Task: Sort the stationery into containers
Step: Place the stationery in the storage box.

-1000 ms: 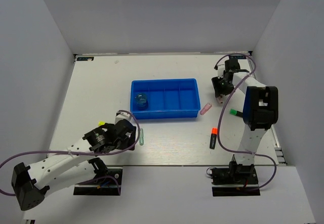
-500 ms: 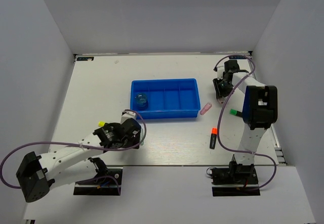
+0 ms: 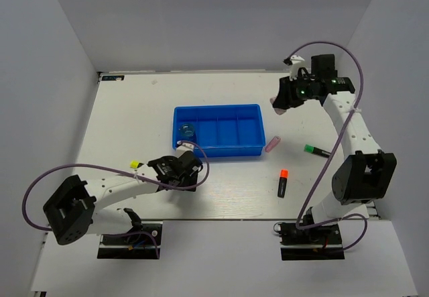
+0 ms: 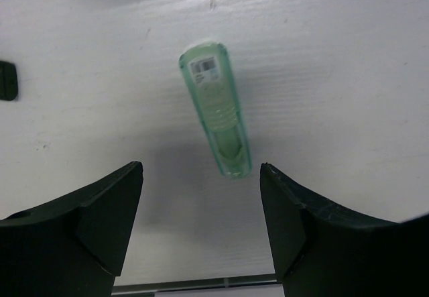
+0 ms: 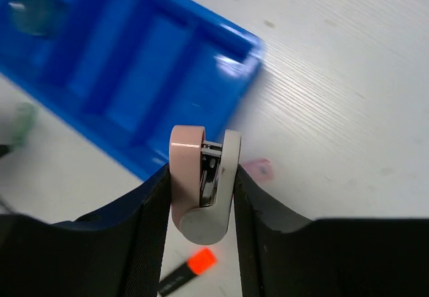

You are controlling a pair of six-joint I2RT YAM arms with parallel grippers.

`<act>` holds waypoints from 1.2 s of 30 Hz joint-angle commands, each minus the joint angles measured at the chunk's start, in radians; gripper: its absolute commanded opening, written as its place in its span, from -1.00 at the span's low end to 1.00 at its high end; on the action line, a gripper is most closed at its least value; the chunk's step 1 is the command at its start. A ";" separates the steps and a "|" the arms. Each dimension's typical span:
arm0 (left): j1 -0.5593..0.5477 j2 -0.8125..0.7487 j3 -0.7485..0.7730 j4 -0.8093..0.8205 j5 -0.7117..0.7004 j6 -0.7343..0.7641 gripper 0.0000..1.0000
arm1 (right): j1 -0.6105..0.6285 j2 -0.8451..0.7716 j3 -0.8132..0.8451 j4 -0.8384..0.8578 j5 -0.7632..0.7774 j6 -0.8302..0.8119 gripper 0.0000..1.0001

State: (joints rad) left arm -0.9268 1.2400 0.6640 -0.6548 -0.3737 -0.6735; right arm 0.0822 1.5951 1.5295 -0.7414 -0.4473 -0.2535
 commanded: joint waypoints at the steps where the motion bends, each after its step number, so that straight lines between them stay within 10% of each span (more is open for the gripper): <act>1: -0.001 0.027 0.063 0.069 0.004 0.009 0.62 | 0.083 0.064 0.062 -0.105 -0.285 0.077 -0.79; 20: -0.010 0.101 0.071 0.077 -0.016 -0.058 0.62 | 0.542 0.566 0.523 -0.078 0.015 0.339 -0.83; 32: -0.015 0.101 0.063 0.083 -0.024 -0.067 0.62 | 0.584 0.657 0.574 -0.079 0.121 0.320 0.45; 36: -0.015 0.118 0.071 0.087 -0.022 -0.066 0.60 | 0.582 0.614 0.549 -0.079 0.116 0.310 0.52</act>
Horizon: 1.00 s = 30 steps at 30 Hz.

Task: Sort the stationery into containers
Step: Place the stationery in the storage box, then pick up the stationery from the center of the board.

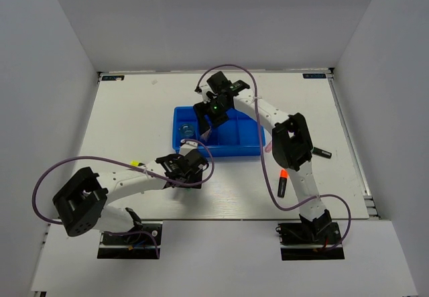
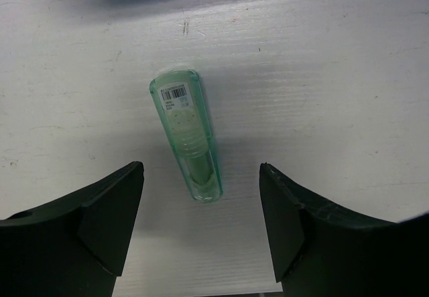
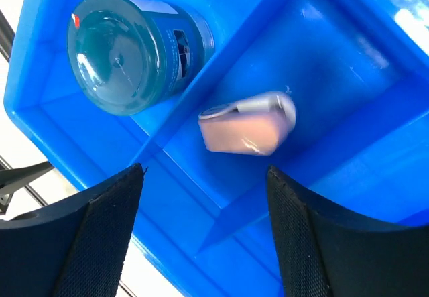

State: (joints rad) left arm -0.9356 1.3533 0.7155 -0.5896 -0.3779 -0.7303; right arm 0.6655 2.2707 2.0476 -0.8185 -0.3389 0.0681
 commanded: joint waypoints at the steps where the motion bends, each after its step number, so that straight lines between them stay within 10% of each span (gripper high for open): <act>1: -0.005 0.015 0.027 0.020 -0.019 -0.011 0.59 | 0.002 -0.086 0.010 -0.001 0.008 -0.016 0.52; 16: -0.015 0.125 0.021 0.074 -0.113 -0.057 0.18 | -0.096 -0.617 -0.518 0.183 0.005 -0.024 0.22; 30: -0.032 0.112 -0.045 0.131 -0.095 -0.077 -0.86 | -0.222 -0.816 -0.676 0.153 0.168 -0.060 0.44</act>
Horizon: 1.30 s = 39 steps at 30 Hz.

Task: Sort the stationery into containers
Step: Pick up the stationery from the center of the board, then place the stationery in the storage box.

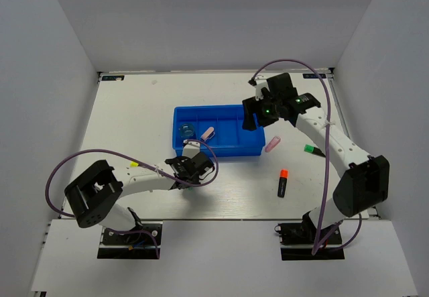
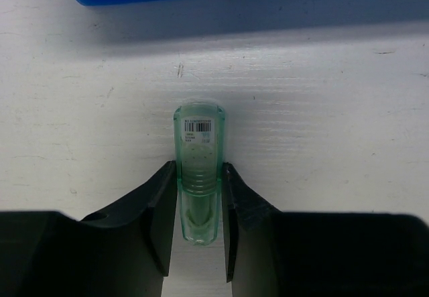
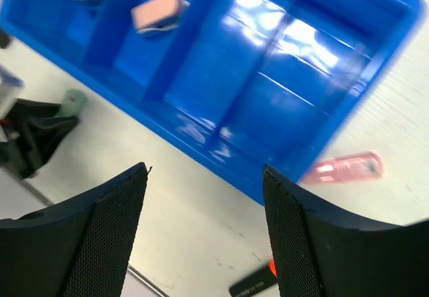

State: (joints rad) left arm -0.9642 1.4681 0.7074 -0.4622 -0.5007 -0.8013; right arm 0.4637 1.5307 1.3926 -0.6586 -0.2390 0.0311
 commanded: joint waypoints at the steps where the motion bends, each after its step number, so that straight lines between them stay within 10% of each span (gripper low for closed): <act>1: -0.005 -0.009 -0.034 0.005 0.030 0.002 -0.90 | -0.025 -0.089 -0.052 -0.009 0.122 -0.026 0.44; 10: -0.156 -0.077 0.240 -0.171 -0.016 0.109 -0.99 | -0.100 -0.185 -0.228 0.033 0.363 -0.155 0.54; 13: -0.154 -0.060 0.342 -0.173 -0.004 0.158 -0.99 | -0.125 -0.211 -0.288 0.056 0.394 -0.165 -0.18; 15: -0.127 -0.014 0.441 -0.182 0.020 0.200 -0.99 | -0.137 -0.219 -0.340 0.076 0.412 -0.168 -1.00; 16: -0.116 0.004 0.467 -0.184 0.027 0.217 -0.99 | -0.155 -0.227 -0.362 0.076 0.414 -0.169 -1.00; 22: -0.006 0.260 0.783 -0.179 0.111 0.290 -0.94 | -0.213 -0.210 -0.417 0.063 0.317 -0.108 -0.94; 28: 0.079 0.466 1.014 -0.236 0.117 0.295 -0.73 | -0.266 -0.208 -0.426 0.060 0.216 -0.079 -0.14; 32: 0.136 0.543 1.066 -0.233 0.126 0.284 -0.56 | -0.303 -0.218 -0.435 0.082 0.179 -0.079 -0.01; 39: 0.171 0.635 1.144 -0.263 0.162 0.287 0.19 | -0.365 -0.130 -0.373 0.094 -0.100 -0.299 0.34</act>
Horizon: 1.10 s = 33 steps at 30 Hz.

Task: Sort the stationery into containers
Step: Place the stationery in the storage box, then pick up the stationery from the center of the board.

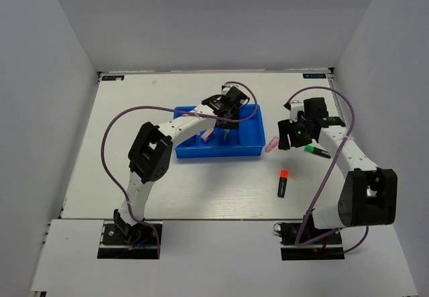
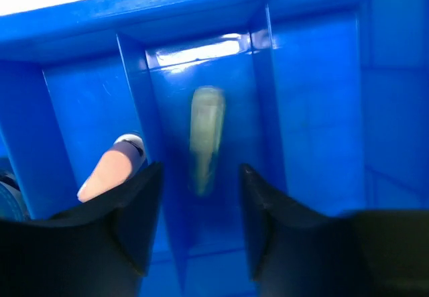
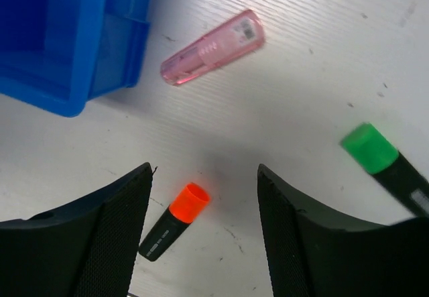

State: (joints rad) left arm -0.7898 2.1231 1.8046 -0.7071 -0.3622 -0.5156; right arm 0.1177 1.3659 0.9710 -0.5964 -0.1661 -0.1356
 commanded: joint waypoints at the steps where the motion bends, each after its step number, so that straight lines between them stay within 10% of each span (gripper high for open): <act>1: -0.002 -0.020 0.045 -0.015 0.032 0.005 0.32 | -0.027 0.050 0.051 0.040 -0.247 -0.251 0.34; 6: -0.002 -0.064 0.045 -0.006 0.045 0.028 0.50 | -0.070 0.088 0.040 0.061 -0.426 -0.640 0.34; 8: -0.002 -0.128 0.013 -0.011 0.054 0.034 0.15 | -0.099 0.081 0.009 0.063 -0.498 -0.836 0.37; 10: -0.009 -0.176 -0.022 0.003 0.069 0.040 -0.62 | -0.104 0.081 -0.014 0.073 -0.529 -1.057 0.37; 13: -0.035 -0.337 -0.166 0.009 0.075 0.071 -0.77 | -0.161 0.180 0.081 -0.087 -0.567 -1.430 0.16; 19: -0.094 -0.798 -0.662 0.047 0.097 0.074 0.24 | -0.205 0.610 0.647 -0.893 -0.503 -2.261 0.04; 33: -0.112 -1.401 -1.145 -0.173 -0.034 -0.127 0.34 | -0.142 0.679 0.563 -0.626 -0.518 -2.280 0.17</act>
State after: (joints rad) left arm -0.8970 0.7441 0.6754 -0.8314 -0.3492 -0.5964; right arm -0.0391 2.0525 1.5505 -1.2320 -0.6617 -1.9610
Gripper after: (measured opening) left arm 0.665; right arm 0.578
